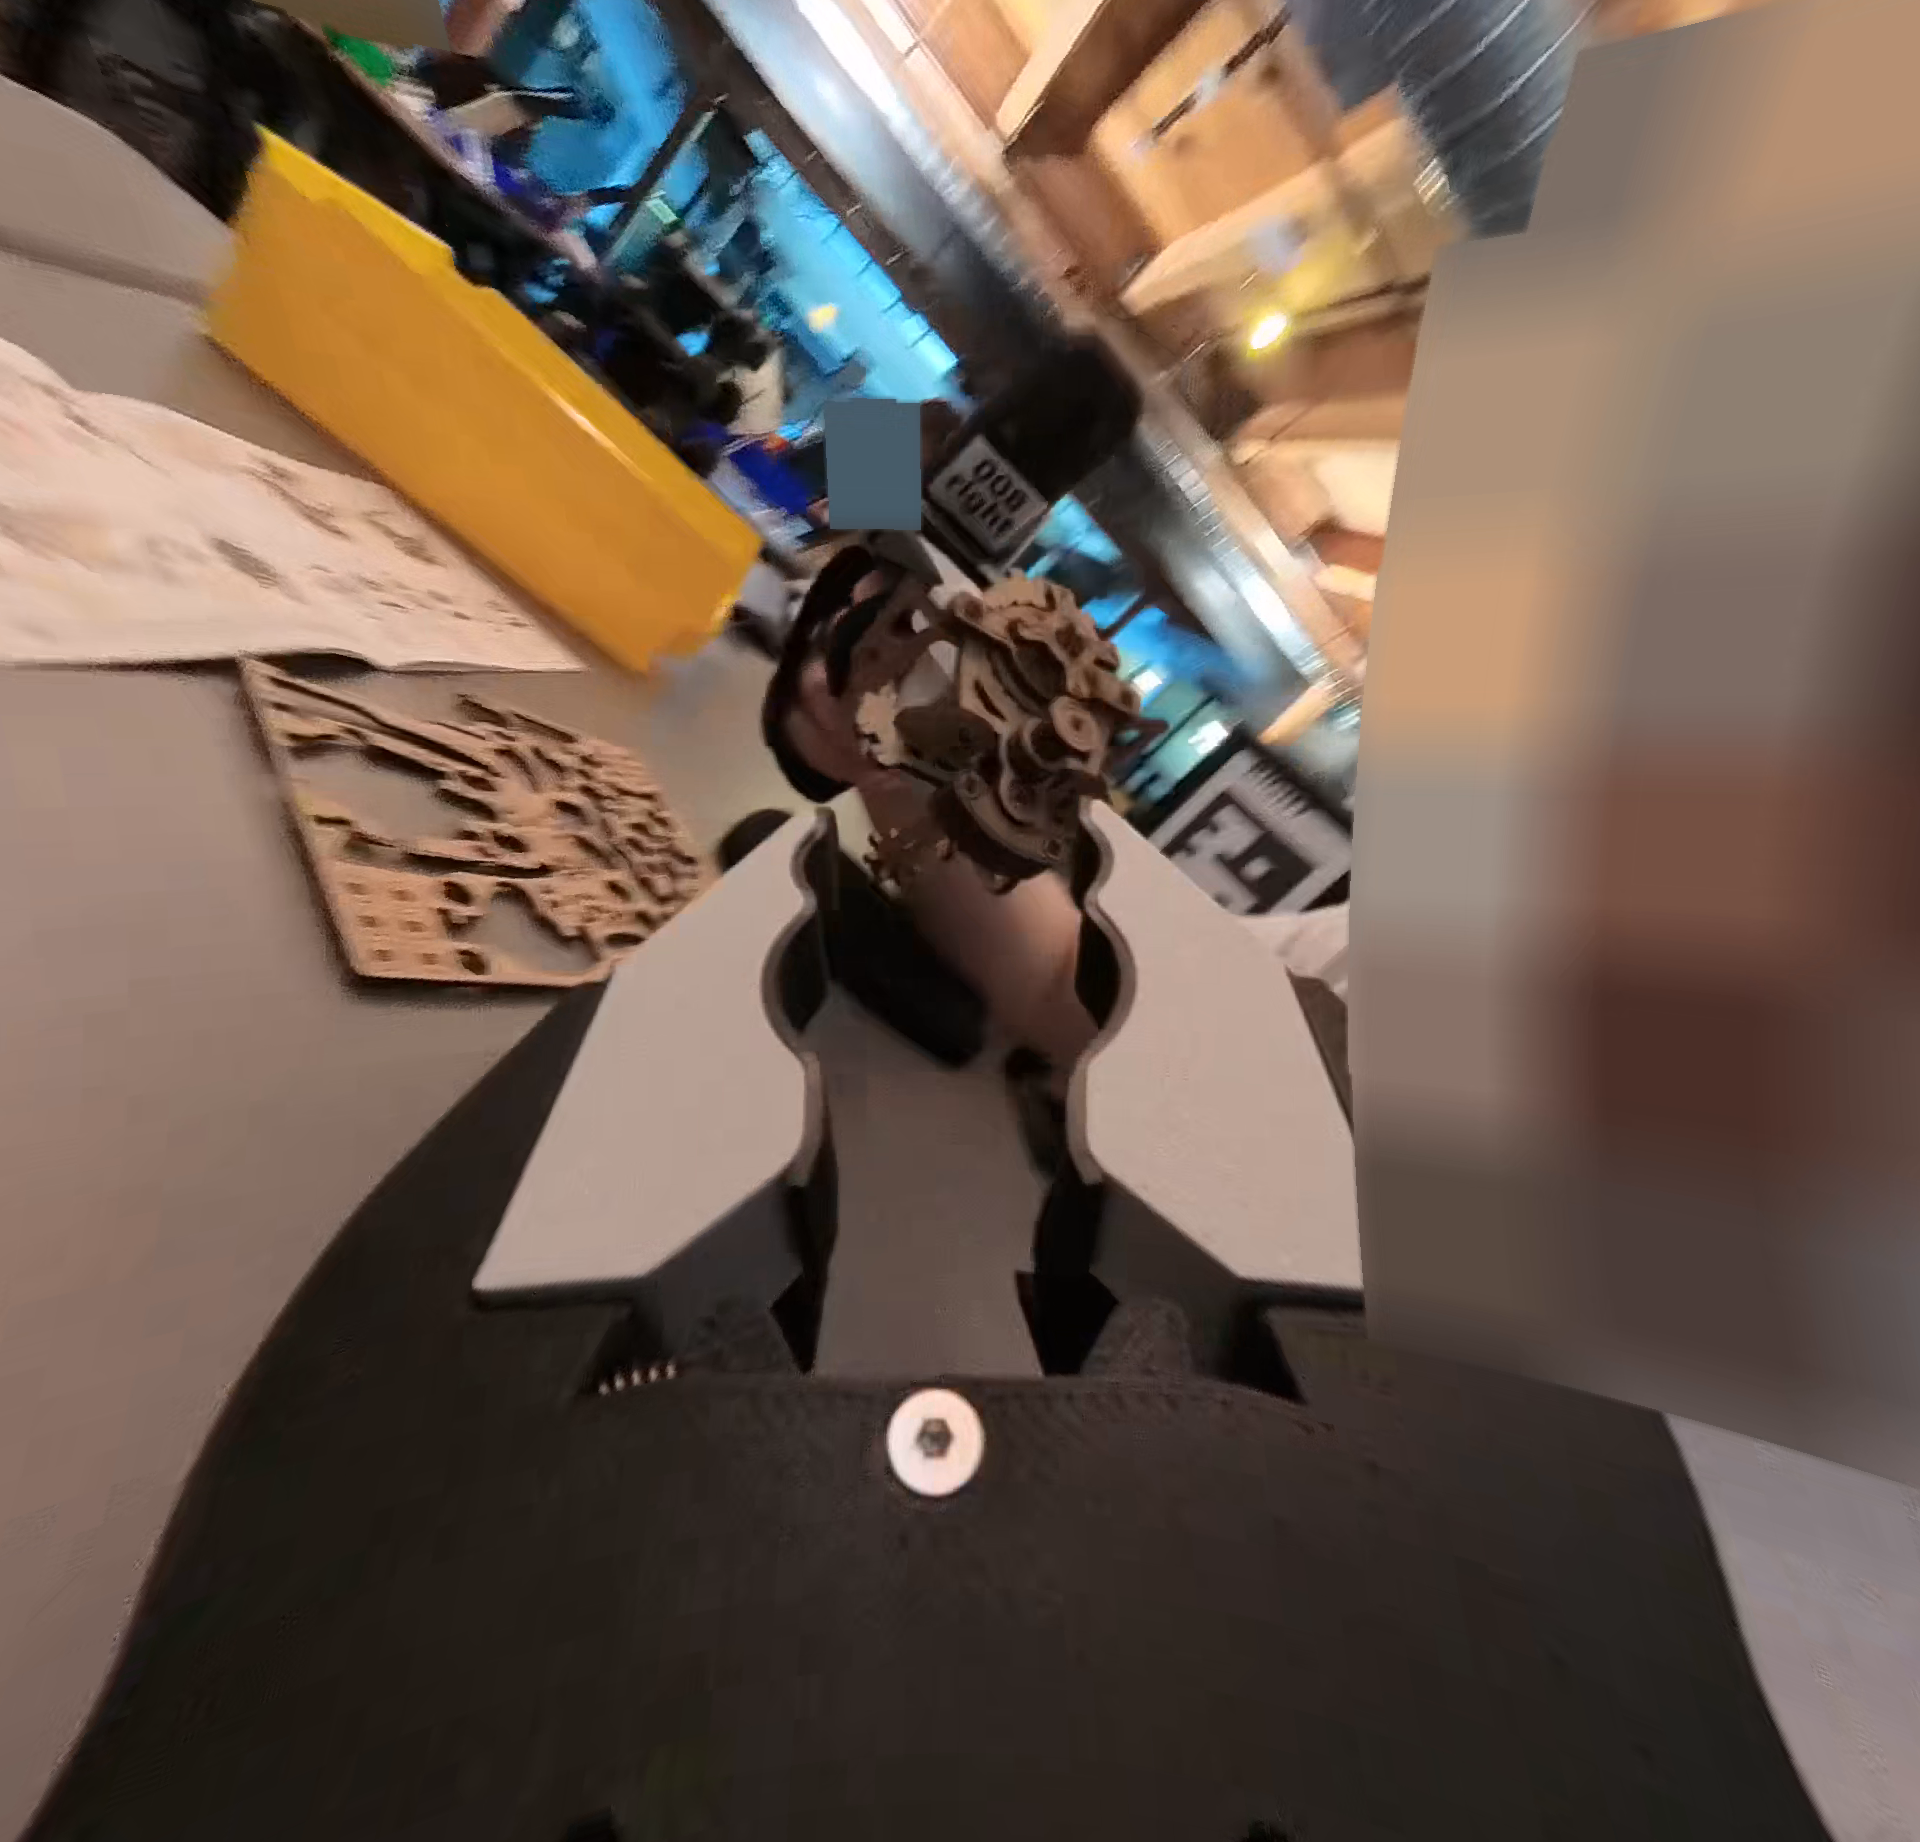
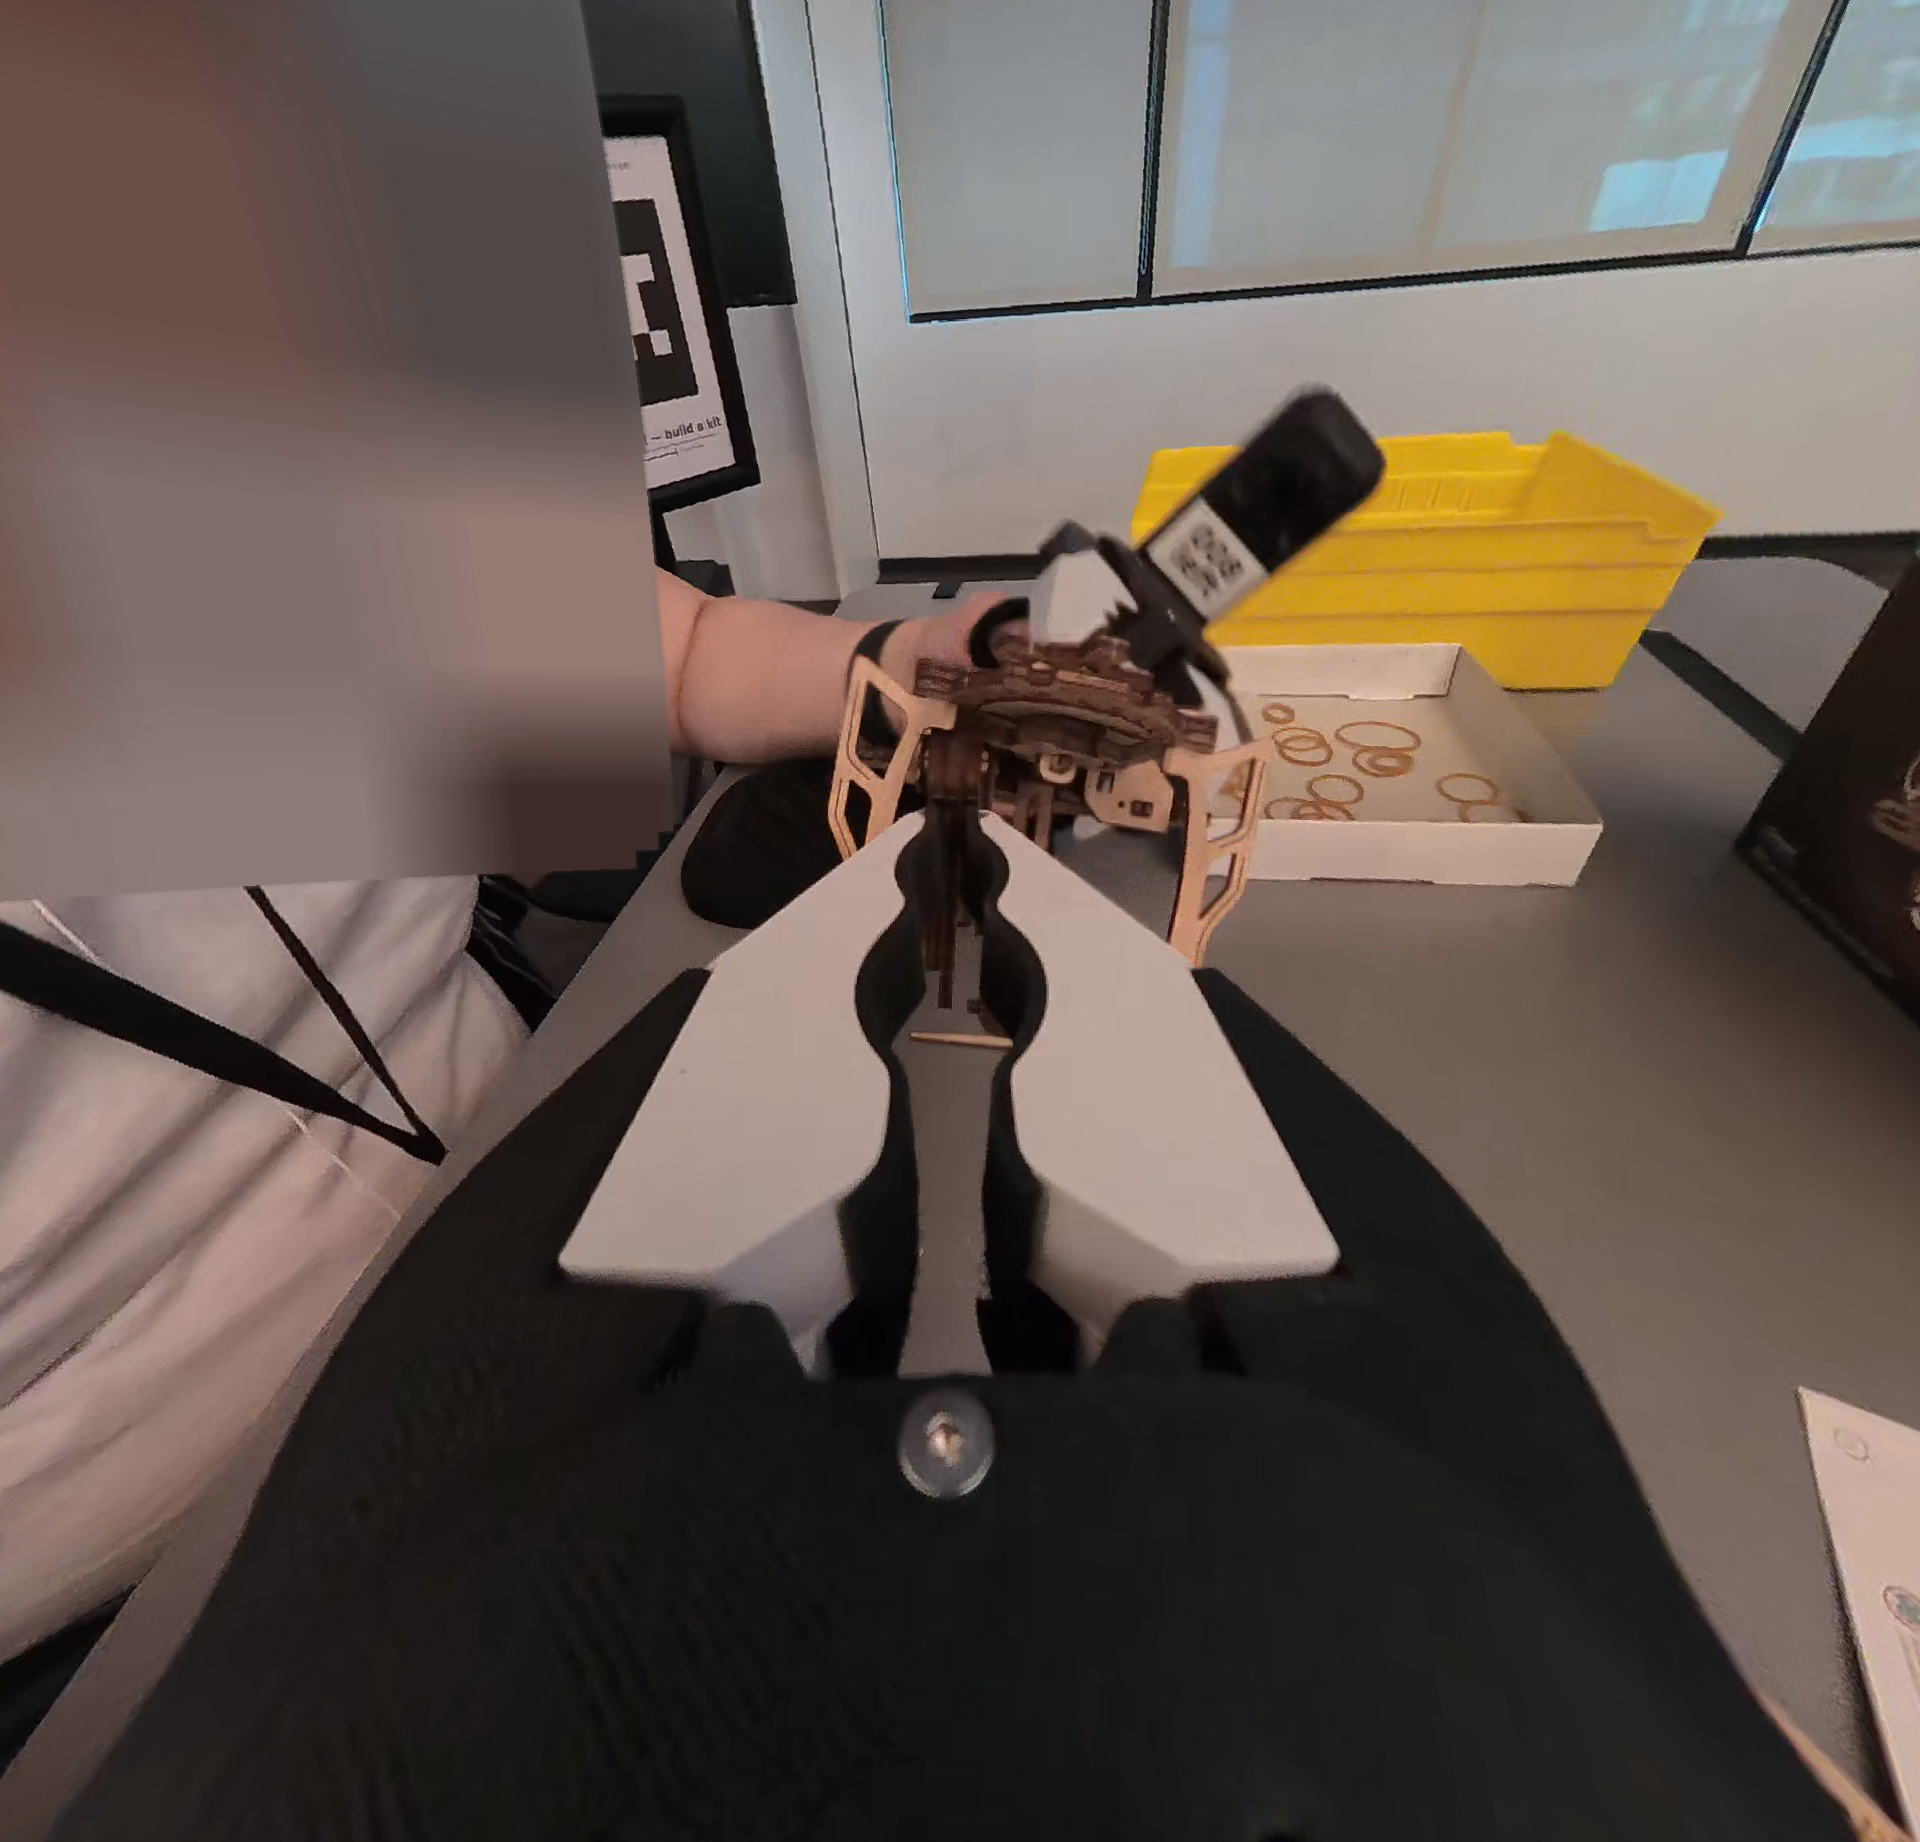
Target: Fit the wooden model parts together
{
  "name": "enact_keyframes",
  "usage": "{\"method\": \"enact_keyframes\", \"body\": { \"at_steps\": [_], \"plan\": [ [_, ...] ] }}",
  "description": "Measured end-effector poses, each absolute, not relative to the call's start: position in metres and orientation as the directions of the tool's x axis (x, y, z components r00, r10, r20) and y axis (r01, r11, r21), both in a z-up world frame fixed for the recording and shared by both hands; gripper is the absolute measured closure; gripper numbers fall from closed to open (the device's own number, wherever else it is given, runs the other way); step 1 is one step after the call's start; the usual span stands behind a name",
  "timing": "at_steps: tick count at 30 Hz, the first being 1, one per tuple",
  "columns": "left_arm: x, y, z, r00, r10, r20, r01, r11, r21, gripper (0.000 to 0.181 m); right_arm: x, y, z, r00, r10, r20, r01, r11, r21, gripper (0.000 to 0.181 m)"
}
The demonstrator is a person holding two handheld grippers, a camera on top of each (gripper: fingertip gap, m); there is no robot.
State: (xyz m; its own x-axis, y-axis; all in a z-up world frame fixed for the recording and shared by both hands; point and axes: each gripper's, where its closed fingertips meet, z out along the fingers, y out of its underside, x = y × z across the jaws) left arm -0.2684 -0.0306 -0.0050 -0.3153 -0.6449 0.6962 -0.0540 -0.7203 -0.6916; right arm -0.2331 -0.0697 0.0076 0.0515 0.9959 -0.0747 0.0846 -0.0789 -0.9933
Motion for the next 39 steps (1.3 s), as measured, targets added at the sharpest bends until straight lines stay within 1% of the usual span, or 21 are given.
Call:
{"method": "enact_keyframes", "body": {
  "at_steps": [1,3,5,6,8,11,13,15,16,20,26,30,32,34,36,39],
  "plan": [
    [-0.271,-0.029,-0.004,-0.278,-0.695,0.663,-0.056,-0.677,-0.733,0.139,-0.232,-0.066,0.005,0.063,0.994,-0.085,0.077,-0.09,-0.993,0.181],
    [-0.276,-0.022,0.004,-0.196,-0.784,0.589,-0.005,-0.6,-0.8,0.157,-0.23,-0.055,0.0,0.12,0.991,-0.054,0.073,-0.063,-0.995,0.181],
    [-0.279,-0.024,0.015,-0.149,-0.859,0.489,0.047,-0.5,-0.865,0.174,-0.228,-0.044,-0.004,0.207,0.978,0.04,0.102,0.019,-0.995,0.181],
    [-0.277,-0.028,0.013,-0.123,-0.881,0.457,0.031,-0.463,-0.886,0.175,-0.228,-0.041,-0.005,0.238,0.967,0.095,0.123,0.067,-0.99,0.181],
    [-0.268,-0.032,0.003,-0.063,-0.902,0.428,-0.021,-0.427,-0.904,0.171,-0.227,-0.034,-0.003,0.317,0.925,0.21,0.166,0.164,-0.972,0.181],
    [-0.259,-0.035,-0.007,-0.023,-0.907,0.42,-0.018,-0.419,-0.908,0.169,-0.232,-0.034,-0.003,0.361,0.86,0.359,0.254,0.28,-0.926,0.181],
    [-0.255,-0.036,-0.012,-0.014,-0.909,0.416,-0.019,-0.416,-0.909,0.171,-0.237,-0.035,-0.006,0.361,0.822,0.441,0.31,0.34,-0.888,0.181],
    [-0.253,-0.037,-0.014,-0.014,-0.906,0.423,-0.02,-0.422,-0.906,0.168,-0.24,-0.036,-0.007,0.362,0.782,0.507,0.353,0.388,-0.851,0.181],
    [-0.254,-0.036,-0.014,-0.011,-0.908,0.418,-0.01,-0.418,-0.908,0.17,-0.241,-0.037,-0.006,0.364,0.766,0.529,0.363,0.407,-0.838,0.181],
    [-0.255,-0.036,-0.012,-0.031,-0.903,0.428,0.006,-0.429,-0.903,0.172,-0.241,-0.037,-0.005,0.363,0.751,0.551,0.372,0.426,-0.825,0.181],
    [-0.256,-0.033,-0.011,0.018,-0.924,0.381,0.004,-0.381,-0.924,0.169,-0.242,-0.035,-0.01,0.359,0.758,0.545,0.372,0.419,-0.828,0.181],
    [-0.257,-0.033,-0.01,0.034,-0.935,0.352,0.01,-0.352,-0.936,0.179,-0.245,-0.036,-0.012,0.344,0.746,0.571,0.385,0.442,-0.81,0.18],
    [-0.257,-0.032,-0.01,0.043,-0.939,0.341,0.009,-0.341,-0.94,0.179,-0.245,-0.036,-0.012,0.348,0.736,0.58,0.388,0.451,-0.804,0.18],
    [-0.257,-0.032,-0.011,0.045,-0.94,0.337,0.0,-0.337,-0.941,0.177,-0.246,-0.036,-0.012,0.344,0.739,0.579,0.379,0.455,-0.806,0.181],
    [-0.255,-0.033,-0.014,0.049,-0.937,0.346,-0.017,-0.348,-0.937,0.172,-0.246,-0.035,-0.013,0.347,0.744,0.57,0.374,0.448,-0.812,0.181],
    [-0.255,-0.028,-0.019,0.089,-0.939,0.333,-0.03,-0.336,-0.941,0.179,-0.246,-0.034,-0.017,0.338,0.757,0.559,0.372,0.438,-0.818,0.181]
  ]
}}
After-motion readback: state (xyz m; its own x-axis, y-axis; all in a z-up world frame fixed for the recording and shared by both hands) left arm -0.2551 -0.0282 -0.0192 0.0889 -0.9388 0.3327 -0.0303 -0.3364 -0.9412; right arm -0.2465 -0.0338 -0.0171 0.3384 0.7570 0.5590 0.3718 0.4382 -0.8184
